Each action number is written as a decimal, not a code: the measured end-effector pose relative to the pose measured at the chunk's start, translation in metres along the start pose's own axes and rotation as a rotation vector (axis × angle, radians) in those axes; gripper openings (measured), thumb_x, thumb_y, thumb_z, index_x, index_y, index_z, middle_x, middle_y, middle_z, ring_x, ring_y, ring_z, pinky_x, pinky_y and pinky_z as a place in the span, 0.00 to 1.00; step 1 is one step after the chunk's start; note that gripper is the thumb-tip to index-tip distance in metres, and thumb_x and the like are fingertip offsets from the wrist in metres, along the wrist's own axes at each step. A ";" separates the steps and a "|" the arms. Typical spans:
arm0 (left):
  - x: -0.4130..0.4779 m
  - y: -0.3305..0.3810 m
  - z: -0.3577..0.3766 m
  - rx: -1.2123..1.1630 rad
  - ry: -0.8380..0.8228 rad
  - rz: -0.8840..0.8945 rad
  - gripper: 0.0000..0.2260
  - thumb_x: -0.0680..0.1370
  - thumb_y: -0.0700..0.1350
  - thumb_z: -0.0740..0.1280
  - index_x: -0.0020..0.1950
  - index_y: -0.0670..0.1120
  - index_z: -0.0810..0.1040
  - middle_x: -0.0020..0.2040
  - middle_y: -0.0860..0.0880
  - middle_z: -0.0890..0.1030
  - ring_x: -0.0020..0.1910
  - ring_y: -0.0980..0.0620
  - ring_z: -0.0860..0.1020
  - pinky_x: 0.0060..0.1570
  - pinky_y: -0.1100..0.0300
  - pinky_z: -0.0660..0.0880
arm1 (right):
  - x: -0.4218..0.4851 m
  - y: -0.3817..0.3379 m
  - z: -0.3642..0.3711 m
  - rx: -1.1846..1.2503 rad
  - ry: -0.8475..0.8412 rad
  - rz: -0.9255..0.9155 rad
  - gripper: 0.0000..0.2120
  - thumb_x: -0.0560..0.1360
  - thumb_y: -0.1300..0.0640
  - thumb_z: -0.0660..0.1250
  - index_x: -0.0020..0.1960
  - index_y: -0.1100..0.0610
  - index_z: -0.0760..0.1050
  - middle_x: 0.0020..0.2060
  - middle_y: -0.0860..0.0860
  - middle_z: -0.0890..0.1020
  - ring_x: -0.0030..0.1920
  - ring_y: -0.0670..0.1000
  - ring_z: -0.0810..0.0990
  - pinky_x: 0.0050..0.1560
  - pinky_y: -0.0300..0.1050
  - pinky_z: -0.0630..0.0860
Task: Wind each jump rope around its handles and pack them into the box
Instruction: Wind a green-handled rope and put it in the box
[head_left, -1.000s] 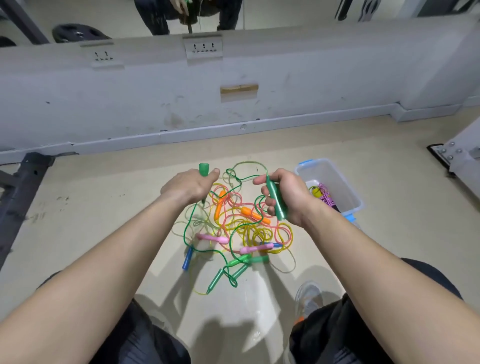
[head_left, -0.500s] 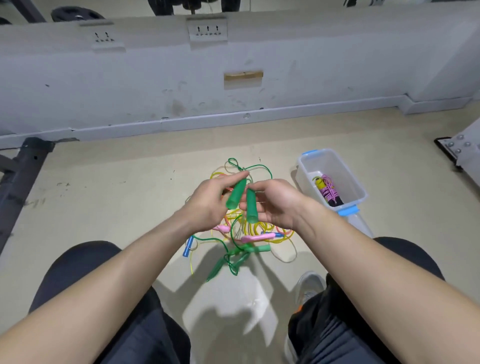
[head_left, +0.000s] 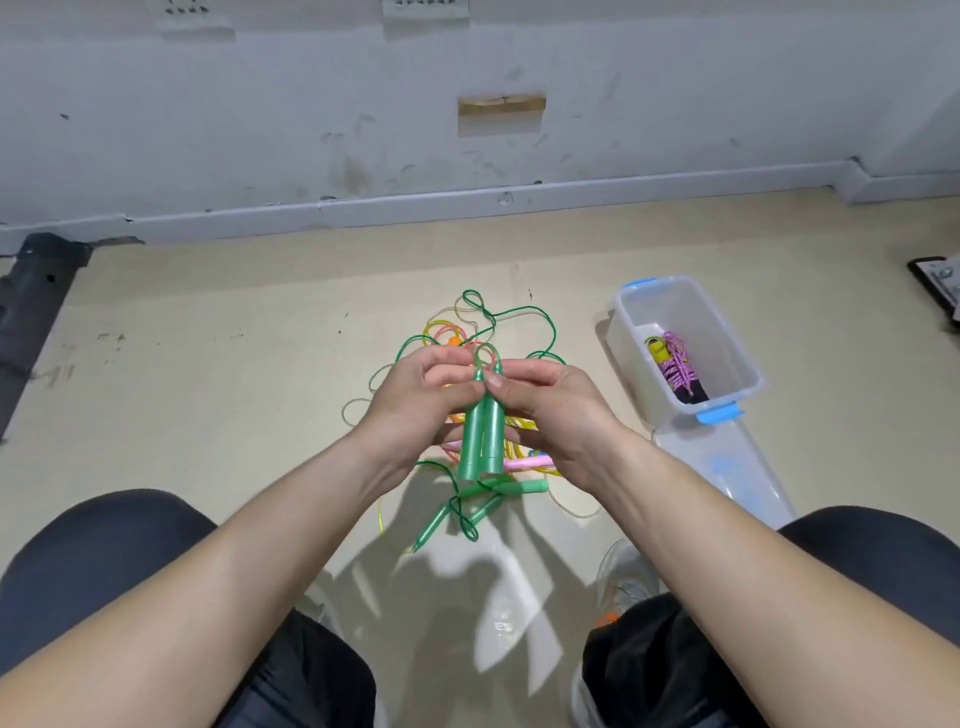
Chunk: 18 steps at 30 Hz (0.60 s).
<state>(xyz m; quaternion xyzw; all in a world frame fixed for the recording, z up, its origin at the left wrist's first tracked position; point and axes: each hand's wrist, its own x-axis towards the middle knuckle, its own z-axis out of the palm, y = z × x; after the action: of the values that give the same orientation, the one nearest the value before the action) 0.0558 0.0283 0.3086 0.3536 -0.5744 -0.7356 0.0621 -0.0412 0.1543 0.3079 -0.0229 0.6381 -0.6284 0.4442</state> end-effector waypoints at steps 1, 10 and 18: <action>0.001 0.001 0.000 -0.068 -0.003 -0.054 0.13 0.78 0.34 0.70 0.62 0.41 0.77 0.58 0.40 0.84 0.42 0.48 0.84 0.38 0.54 0.82 | 0.002 0.001 0.000 -0.043 0.012 -0.010 0.10 0.74 0.60 0.75 0.55 0.57 0.81 0.43 0.51 0.87 0.41 0.49 0.84 0.43 0.45 0.79; 0.000 -0.002 0.003 -0.319 -0.017 -0.255 0.07 0.82 0.39 0.66 0.58 0.39 0.79 0.52 0.42 0.86 0.41 0.45 0.85 0.32 0.49 0.81 | 0.004 0.010 0.009 -0.228 0.081 -0.083 0.22 0.67 0.60 0.81 0.51 0.55 0.71 0.36 0.48 0.85 0.34 0.52 0.83 0.49 0.69 0.79; 0.001 -0.010 0.001 -0.058 0.036 -0.158 0.10 0.79 0.38 0.71 0.60 0.39 0.81 0.45 0.44 0.86 0.37 0.47 0.84 0.32 0.57 0.80 | -0.002 0.013 0.013 -0.553 0.023 -0.177 0.26 0.64 0.62 0.83 0.46 0.55 0.65 0.27 0.51 0.81 0.28 0.58 0.82 0.35 0.65 0.81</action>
<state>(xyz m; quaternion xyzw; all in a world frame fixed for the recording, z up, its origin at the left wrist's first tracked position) 0.0575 0.0316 0.2990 0.4090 -0.5219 -0.7482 0.0242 -0.0254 0.1475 0.3006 -0.1916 0.7858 -0.4671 0.3573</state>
